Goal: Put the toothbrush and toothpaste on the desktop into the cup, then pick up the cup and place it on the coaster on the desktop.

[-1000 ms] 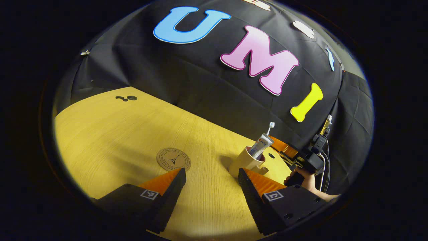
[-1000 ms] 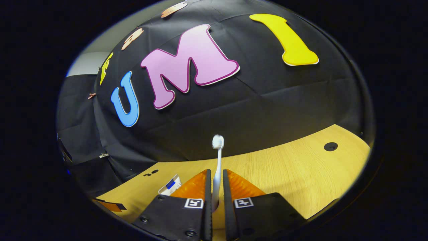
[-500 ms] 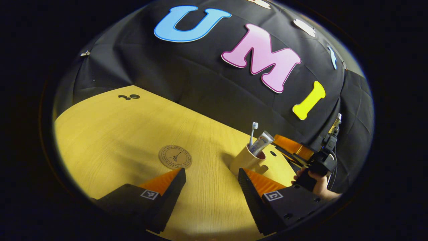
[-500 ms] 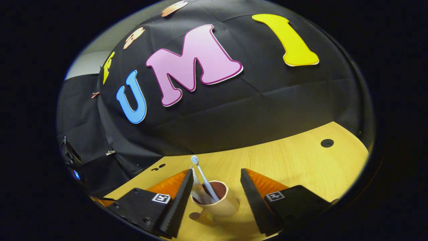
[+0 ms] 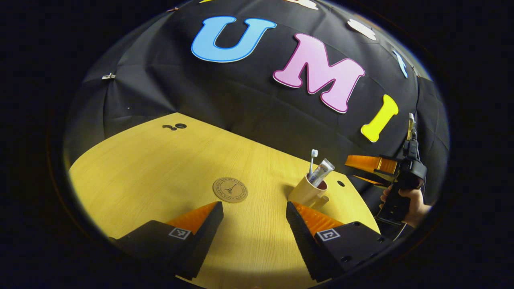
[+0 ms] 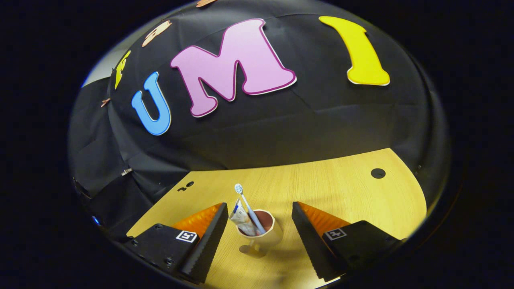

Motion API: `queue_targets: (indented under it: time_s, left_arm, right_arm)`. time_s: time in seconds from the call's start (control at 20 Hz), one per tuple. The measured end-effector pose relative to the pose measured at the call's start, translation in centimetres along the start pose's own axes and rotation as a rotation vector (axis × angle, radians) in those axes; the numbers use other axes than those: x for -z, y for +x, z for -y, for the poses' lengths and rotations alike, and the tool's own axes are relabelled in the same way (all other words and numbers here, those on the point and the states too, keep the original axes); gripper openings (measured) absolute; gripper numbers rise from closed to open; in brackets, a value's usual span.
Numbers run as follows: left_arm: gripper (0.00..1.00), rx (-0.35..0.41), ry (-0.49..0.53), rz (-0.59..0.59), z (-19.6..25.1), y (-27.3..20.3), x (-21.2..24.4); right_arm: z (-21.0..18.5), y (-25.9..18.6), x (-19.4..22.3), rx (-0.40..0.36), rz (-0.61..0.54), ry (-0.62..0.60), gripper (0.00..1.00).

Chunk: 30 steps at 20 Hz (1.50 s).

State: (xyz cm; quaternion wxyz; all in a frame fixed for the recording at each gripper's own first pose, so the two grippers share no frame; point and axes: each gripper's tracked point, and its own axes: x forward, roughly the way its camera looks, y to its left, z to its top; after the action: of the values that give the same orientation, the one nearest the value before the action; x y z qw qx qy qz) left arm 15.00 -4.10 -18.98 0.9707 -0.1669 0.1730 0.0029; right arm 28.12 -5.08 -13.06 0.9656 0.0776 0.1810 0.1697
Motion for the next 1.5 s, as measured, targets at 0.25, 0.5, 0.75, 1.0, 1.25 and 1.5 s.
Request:
queue_targets:
  time_s: [0.25,0.5,0.75,1.0,1.25,1.5]
  left_arm:
    - [0.98,-0.076,0.041,0.007,-2.3,-2.6,-0.2]
    - [0.98,-0.119,0.035,-0.005,-3.7,-4.8,0.8]
    - [0.98,-0.154,-0.015,-0.006,-5.1,-6.3,1.1]
    - [0.97,-0.184,-0.019,-0.012,-6.7,-8.2,1.3]
    - [0.98,-0.194,-0.065,-0.031,-7.0,-8.7,2.6]
    - [0.98,-0.181,-0.113,-0.071,-6.5,-8.4,4.8]
  right_arm:
    - [-1.4,0.2,1.0,-0.005,-0.129,-0.008,0.98]
    - [-2.9,0.4,4.4,-0.032,-0.315,-0.036,0.98]
    - [-1.6,1.4,8.2,0.027,-0.468,-0.094,0.98]
    - [-0.6,2.6,11.6,0.092,-0.623,0.030,0.98]
    - [-1.0,3.7,14.2,0.118,-0.724,0.018,0.98]
    - [0.1,5.0,15.8,0.175,-0.769,-0.074,0.88]
